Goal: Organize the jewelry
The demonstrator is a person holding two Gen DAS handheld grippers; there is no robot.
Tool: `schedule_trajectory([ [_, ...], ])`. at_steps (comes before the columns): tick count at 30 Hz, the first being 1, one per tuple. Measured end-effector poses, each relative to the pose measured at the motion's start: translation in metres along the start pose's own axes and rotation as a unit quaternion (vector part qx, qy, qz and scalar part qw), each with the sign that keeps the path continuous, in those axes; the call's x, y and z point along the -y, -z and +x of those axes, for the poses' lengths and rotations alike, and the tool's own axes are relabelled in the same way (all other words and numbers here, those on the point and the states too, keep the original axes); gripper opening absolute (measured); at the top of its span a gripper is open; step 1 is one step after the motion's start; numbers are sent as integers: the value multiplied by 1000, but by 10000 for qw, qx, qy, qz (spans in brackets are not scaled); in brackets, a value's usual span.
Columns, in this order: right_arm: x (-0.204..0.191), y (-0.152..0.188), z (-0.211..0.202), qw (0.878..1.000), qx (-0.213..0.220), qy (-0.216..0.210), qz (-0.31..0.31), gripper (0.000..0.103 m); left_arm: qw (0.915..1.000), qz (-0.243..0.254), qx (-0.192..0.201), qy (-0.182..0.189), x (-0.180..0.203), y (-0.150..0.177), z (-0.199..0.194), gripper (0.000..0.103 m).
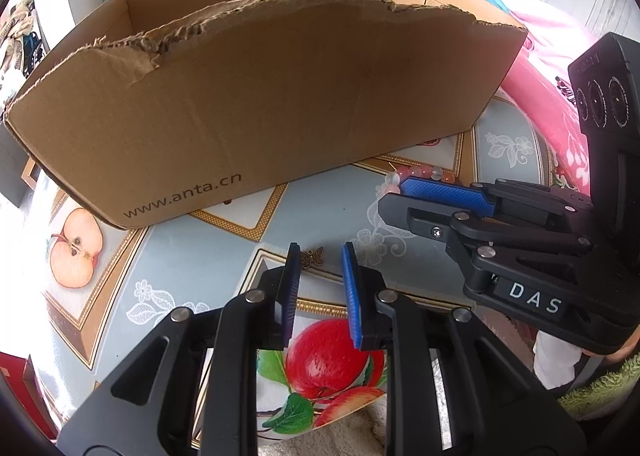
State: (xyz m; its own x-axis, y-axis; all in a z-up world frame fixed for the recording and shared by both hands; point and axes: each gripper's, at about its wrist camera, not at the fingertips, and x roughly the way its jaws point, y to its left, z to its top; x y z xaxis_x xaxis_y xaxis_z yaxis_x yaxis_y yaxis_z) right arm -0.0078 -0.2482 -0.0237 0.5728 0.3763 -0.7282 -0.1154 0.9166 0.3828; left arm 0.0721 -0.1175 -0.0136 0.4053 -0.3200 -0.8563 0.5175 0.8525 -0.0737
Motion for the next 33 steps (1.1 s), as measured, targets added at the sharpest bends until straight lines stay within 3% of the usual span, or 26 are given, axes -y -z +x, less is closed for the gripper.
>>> schedule_trajectory([
  [6,0,0,0,10000,-1,-7,-1,21,9993,303,53,-222,15,-4,8,20],
  [16,-1,0,0,10000,-6,-20,-11,20,9990,299,-4,-325,14,-8,11,20],
  [33,-2,-1,0,10000,-21,6,-41,20,9993,293,-74,-229,27,-16,16,11],
])
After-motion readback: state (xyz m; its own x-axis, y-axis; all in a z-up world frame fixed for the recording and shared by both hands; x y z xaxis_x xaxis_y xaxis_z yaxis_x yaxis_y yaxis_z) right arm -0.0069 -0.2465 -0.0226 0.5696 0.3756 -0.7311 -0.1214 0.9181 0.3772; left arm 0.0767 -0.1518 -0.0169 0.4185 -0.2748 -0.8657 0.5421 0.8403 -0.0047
